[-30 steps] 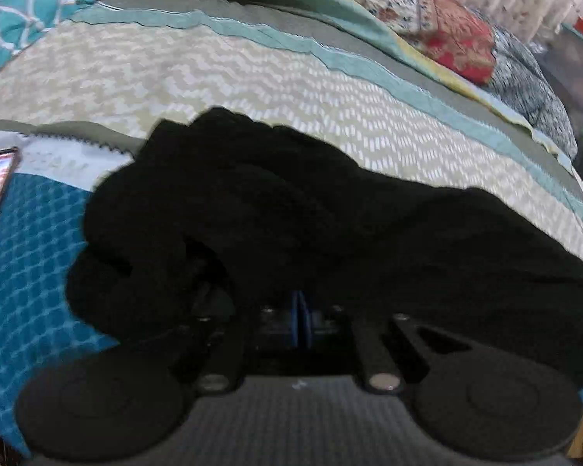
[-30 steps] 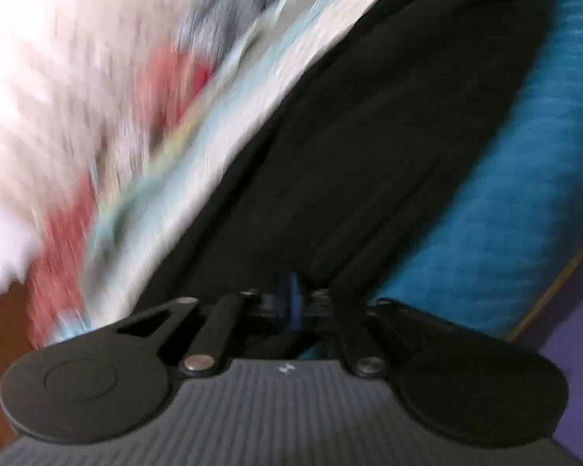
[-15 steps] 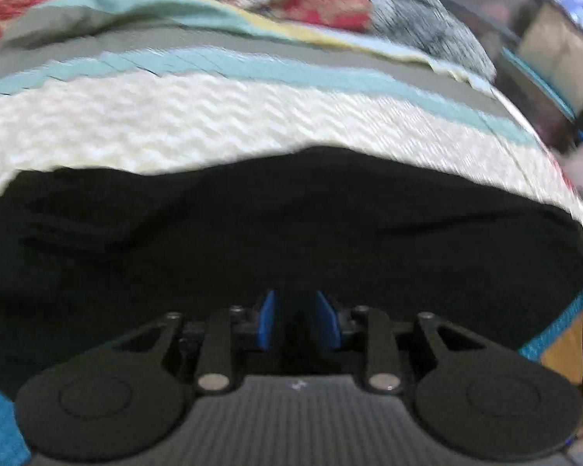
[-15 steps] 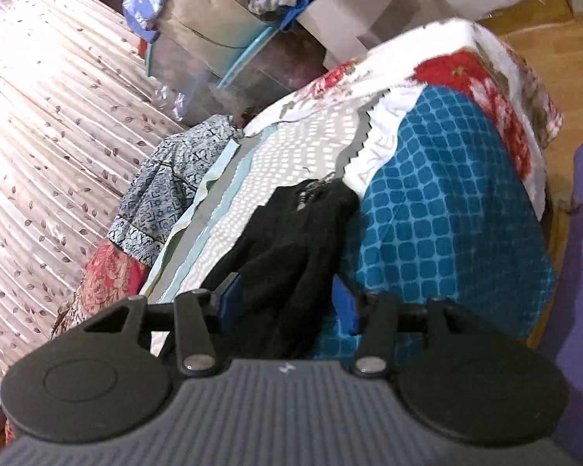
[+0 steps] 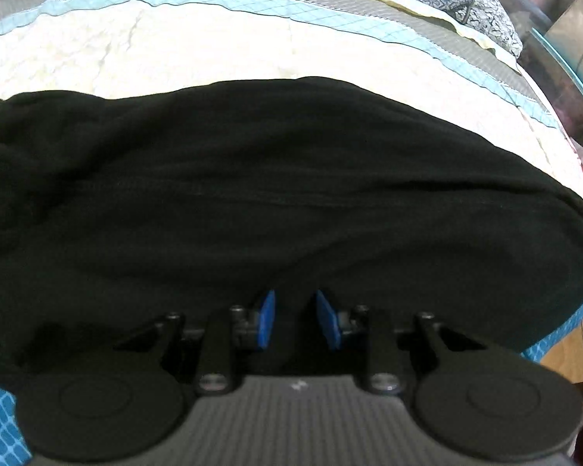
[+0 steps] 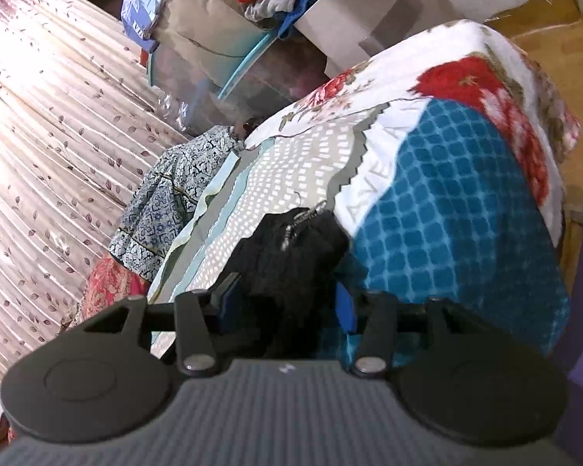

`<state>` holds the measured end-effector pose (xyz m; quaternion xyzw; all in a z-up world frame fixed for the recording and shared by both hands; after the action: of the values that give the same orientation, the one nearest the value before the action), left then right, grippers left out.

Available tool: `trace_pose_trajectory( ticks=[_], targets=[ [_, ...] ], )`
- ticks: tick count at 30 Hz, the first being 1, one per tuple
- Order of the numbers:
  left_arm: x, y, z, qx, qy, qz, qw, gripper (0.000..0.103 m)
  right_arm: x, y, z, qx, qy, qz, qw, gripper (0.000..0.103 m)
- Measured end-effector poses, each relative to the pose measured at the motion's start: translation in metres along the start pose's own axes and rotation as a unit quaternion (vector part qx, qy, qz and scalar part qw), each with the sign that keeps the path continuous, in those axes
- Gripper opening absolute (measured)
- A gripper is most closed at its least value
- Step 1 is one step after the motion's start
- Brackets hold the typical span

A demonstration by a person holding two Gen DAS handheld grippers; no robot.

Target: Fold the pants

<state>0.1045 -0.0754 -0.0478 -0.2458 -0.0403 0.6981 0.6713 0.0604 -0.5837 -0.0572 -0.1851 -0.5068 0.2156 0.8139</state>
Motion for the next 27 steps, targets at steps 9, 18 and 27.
trace_pose_trajectory(
  ticks=[9,18,27],
  targets=[
    [-0.001,0.002,0.013,-0.024,0.010,-0.025,0.9993,0.026,0.074,0.003,0.027,0.004,-0.065,0.099,0.993,0.014],
    [0.008,0.006,0.043,-0.056,0.037,-0.038,0.9970,0.028,0.192,0.174,0.051,0.147,-0.160,0.425,0.879,0.017],
    [0.058,0.027,0.074,-0.079,0.061,-0.001,0.9950,0.033,0.195,0.209,0.077,0.198,-0.163,0.454,0.853,0.058]
  ],
)
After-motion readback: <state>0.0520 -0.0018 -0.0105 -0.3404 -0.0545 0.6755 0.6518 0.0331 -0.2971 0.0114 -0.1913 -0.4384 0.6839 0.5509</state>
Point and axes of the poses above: each gripper's, at about its wrist camera, not at the fingertips, and z roughly against the way its jaws point, x to its left, y to its underside, the point moved 8 cm from there along -z, roughly the way its jaws point, and after that the axes turned 3 degrees about y, right-handed, at the moved point
